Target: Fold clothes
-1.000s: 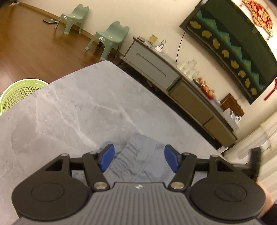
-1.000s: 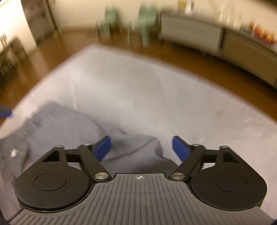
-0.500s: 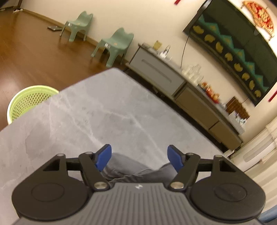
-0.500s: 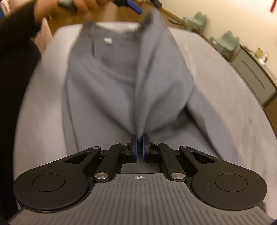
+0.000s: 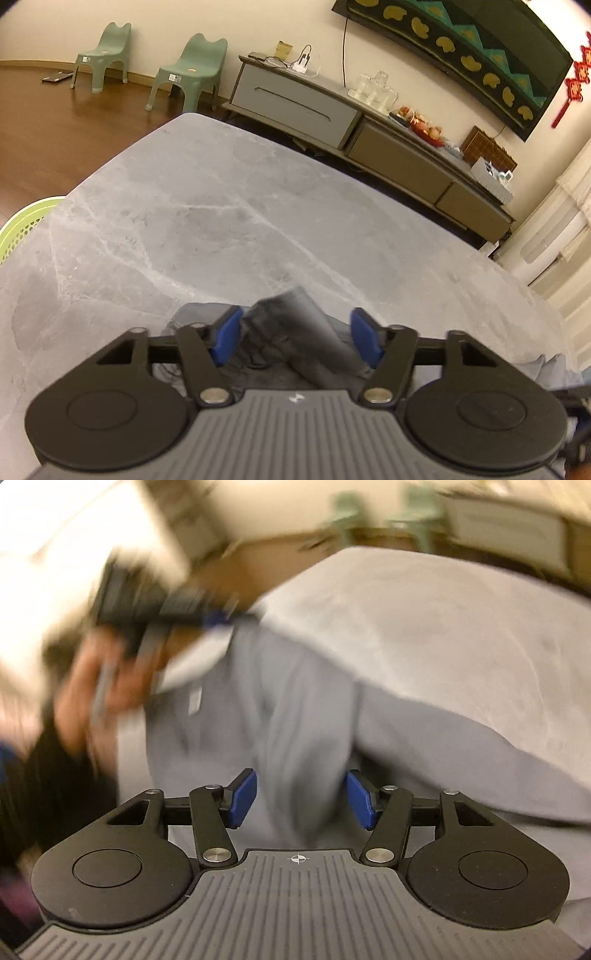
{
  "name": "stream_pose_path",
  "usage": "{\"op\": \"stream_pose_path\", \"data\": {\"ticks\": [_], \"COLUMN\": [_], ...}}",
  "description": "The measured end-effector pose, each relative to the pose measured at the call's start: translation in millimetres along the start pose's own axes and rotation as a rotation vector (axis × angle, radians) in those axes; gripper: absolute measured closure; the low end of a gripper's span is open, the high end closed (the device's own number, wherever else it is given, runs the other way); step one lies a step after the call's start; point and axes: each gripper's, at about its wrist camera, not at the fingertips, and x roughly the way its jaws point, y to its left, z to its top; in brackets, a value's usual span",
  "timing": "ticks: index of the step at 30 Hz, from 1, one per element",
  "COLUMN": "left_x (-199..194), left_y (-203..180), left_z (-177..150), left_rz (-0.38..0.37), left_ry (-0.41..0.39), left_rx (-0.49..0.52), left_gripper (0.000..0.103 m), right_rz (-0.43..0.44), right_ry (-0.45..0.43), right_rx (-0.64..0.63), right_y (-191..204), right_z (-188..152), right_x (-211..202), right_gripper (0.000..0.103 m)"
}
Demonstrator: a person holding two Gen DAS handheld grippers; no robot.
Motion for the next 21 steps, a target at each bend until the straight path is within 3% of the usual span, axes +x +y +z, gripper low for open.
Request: {"op": "stream_pose_path", "data": {"ticks": [1,3,5,6,7,8,10,11,13,15,16,17,18,19,21], "left_x": [1.5,1.8,-6.9,-16.9,-34.1,-57.1,-75.3,-80.5,-81.6,-58.8,-49.7,-44.1,-39.9,-36.8,-33.1], "left_y": [-1.4,-3.7,-4.5,-4.5,-2.8,0.3,12.0,18.7,27.4,24.2,20.1,15.2,11.2,8.2,7.5], "left_z": [-0.3,-0.6,0.3,0.7,-0.1,-2.1,-4.1,-4.8,-6.1,-7.1,-8.3,-9.2,-9.6,-9.7,-8.1], "left_rz": [0.003,-0.001,-0.043,-0.086,-0.147,-0.223,-0.293,-0.317,-0.329,-0.25,-0.211,-0.181,-0.159,-0.141,-0.124], "left_ry": [0.002,-0.001,-0.032,-0.071,-0.136,-0.222,-0.282,-0.296,-0.283,-0.164,-0.119,-0.096,-0.081,-0.073,-0.067], "left_rx": [0.008,0.021,0.029,0.033,0.038,0.046,0.026,0.011,-0.009,-0.004,0.015,0.035,0.047,0.058,0.058], "left_gripper": [0.057,0.075,0.084,0.085,0.086,0.086,0.084,0.078,0.078,0.08,0.08,0.08,0.08,0.08,0.079], "right_rz": [0.007,0.001,-0.009,-0.034,-0.05,-0.054,-0.022,-0.045,-0.109,-0.264,-0.297,-0.33,-0.355,-0.361,-0.357], "right_ry": [0.002,0.049,0.048,0.005,-0.068,-0.199,-0.455,-0.456,-0.428,-0.246,-0.182,-0.117,-0.067,-0.056,-0.056], "right_rx": [0.077,0.197,0.233,0.208,0.171,0.122,-0.052,-0.13,-0.267,-0.287,-0.288,-0.288,-0.29,-0.295,-0.301], "right_y": [-9.9,-26.2,-32.4,-26.8,-17.6,-3.2,35.6,45.1,59.3,44.8,40.0,35.2,32.0,32.9,38.2], "right_z": [6.1,15.3,21.7,27.0,31.3,33.3,21.3,11.0,-8.5,-21.4,-26.3,-31.2,-35.1,-35.7,-30.4], "right_x": [6.6,31.2,40.0,37.2,25.5,0.4,-53.2,-58.6,-63.6,-35.2,-25.6,-16.0,-9.1,-10.0,-20.8], "right_gripper": [0.043,0.047,0.083,0.089,0.094,0.096,0.096,0.097,0.099,0.095,0.093,0.083,0.083,0.082,0.065]}}
